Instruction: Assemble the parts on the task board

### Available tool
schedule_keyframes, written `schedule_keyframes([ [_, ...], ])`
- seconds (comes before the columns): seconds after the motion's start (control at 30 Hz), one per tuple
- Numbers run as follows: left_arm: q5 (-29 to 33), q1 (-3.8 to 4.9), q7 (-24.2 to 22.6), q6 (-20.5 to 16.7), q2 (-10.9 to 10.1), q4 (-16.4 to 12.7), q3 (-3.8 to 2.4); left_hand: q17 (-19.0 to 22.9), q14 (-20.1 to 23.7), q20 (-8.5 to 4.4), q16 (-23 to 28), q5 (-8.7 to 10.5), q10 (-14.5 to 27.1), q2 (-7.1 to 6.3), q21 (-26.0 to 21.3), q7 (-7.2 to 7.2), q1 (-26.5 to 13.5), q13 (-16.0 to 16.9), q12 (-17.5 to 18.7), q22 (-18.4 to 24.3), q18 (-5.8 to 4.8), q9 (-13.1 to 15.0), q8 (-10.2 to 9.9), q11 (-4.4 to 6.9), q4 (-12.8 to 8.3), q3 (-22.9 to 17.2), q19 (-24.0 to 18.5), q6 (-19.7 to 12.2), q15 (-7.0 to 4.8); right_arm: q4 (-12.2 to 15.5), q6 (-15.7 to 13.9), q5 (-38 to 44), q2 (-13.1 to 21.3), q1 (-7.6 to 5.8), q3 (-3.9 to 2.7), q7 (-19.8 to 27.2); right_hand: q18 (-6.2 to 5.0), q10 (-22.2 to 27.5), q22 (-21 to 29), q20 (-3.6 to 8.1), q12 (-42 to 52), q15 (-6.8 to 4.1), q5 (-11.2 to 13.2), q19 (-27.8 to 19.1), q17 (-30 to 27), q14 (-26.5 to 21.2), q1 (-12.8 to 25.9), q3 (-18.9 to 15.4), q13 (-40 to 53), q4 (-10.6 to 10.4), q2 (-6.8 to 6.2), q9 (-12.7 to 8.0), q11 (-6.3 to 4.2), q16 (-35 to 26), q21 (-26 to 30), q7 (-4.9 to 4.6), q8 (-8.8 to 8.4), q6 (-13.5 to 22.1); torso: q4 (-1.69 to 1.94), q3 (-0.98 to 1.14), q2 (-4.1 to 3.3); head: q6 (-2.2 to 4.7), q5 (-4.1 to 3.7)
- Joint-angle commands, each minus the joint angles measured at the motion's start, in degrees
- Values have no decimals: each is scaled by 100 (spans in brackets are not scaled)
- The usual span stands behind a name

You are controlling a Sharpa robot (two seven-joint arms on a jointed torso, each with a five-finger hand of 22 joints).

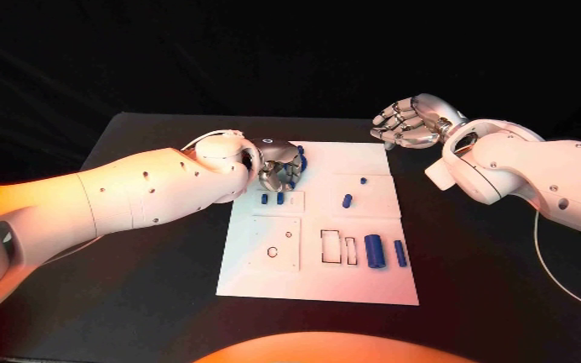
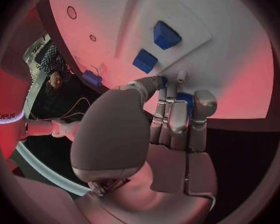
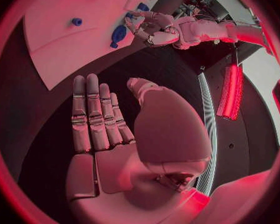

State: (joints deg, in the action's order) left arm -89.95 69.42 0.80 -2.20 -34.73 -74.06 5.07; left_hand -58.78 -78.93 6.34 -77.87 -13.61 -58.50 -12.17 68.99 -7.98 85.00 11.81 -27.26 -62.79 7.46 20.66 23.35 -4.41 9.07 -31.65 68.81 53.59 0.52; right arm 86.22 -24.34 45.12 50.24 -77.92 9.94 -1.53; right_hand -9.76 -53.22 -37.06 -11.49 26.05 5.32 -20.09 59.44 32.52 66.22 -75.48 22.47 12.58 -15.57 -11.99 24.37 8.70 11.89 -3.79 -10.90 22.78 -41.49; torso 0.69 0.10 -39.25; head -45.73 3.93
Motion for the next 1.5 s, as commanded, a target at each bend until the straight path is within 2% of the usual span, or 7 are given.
schedule_keyframes([
  [0.03,82,-13,-109,-145,6,-8,-1,-26,-53,-11,-33,15,-74,75,65,-1,-7,-12,53,-62,-81,17,-40,8,-58,7,79,60,-18,7,71,43,-5,3,-1,47,-61,-26,5,-16,-22,15,-23,-34,-8,-10,-53,6,-5,43,14,-6,25,-25,11,-214,-6,33,-1,0,2,1,-2],
  [0.23,139,-27,-127,-277,-26,-30,-11,-31,-80,-26,-42,13,-141,76,128,-7,-17,-28,126,-135,-95,13,-71,14,-128,-6,127,99,-26,3,85,51,-6,3,-1,35,-62,-29,14,-16,-21,14,-25,-33,-11,-6,-58,9,-13,47,18,-6,23,-29,10,-213,-4,31,-2,-1,2,9,-7],
  [0.4,250,-32,-130,-341,-112,-113,-53,-36,-92,-29,-46,5,-159,56,141,-19,-49,-39,178,-149,-98,4,-105,5,-150,-10,131,100,-21,-2,94,52,-7,3,-1,32,-62,-29,14,-16,-21,14,-25,-33,-11,-6,-58,9,-13,47,18,-6,23,-29,10,-213,-4,31,-1,0,3,23,-13],
  [0.67,597,-32,-90,-365,-410,-432,-266,-7,-92,-26,-35,4,-181,29,144,-27,-107,-52,240,-152,-97,-5,-141,-5,-156,-10,125,110,-13,-12,99,53,7,3,-1,32,-62,-29,14,-16,-21,14,-25,-33,-11,-6,-58,9,-13,47,18,-6,23,-29,10,-213,-4,31,6,6,8,36,-22],
  [0.9,776,-30,-7,-216,-638,-588,-372,2,-100,-15,-34,8,-187,-22,149,-39,-200,-80,359,-162,-99,-27,-216,-24,-155,-9,121,94,2,-18,102,53,9,3,-1,34,-62,-29,14,-16,-21,14,-25,-33,-11,-6,-58,9,-13,47,18,-6,23,-29,10,-213,-4,31,9,10,7,35,-17],
  [1.2,816,-31,72,36,-743,-503,-391,21,-97,-9,-28,14,-201,-38,153,-39,-241,-86,396,-171,-101,-30,-234,-27,-146,0,124,103,7,-19,99,53,12,3,-1,34,-62,-29,14,-16,-21,14,-25,-33,-11,-6,-58,9,-13,47,18,-6,23,-29,10,-213,-4,31,2,-3,0,29,6],
  [1.5,819,-49,46,107,-662,-374,-350,21,-98,-8,-29,16,-204,-45,149,-38,-251,-89,408,-167,-100,-31,-241,-27,-145,3,119,103,8,-19,96,53,0,4,-1,38,-63,-33,34,-16,-21,13,-27,-31,-17,-1,-63,11,-31,53,19,-6,23,-40,8,-212,0,28,3,-9,-1,16,15],
])
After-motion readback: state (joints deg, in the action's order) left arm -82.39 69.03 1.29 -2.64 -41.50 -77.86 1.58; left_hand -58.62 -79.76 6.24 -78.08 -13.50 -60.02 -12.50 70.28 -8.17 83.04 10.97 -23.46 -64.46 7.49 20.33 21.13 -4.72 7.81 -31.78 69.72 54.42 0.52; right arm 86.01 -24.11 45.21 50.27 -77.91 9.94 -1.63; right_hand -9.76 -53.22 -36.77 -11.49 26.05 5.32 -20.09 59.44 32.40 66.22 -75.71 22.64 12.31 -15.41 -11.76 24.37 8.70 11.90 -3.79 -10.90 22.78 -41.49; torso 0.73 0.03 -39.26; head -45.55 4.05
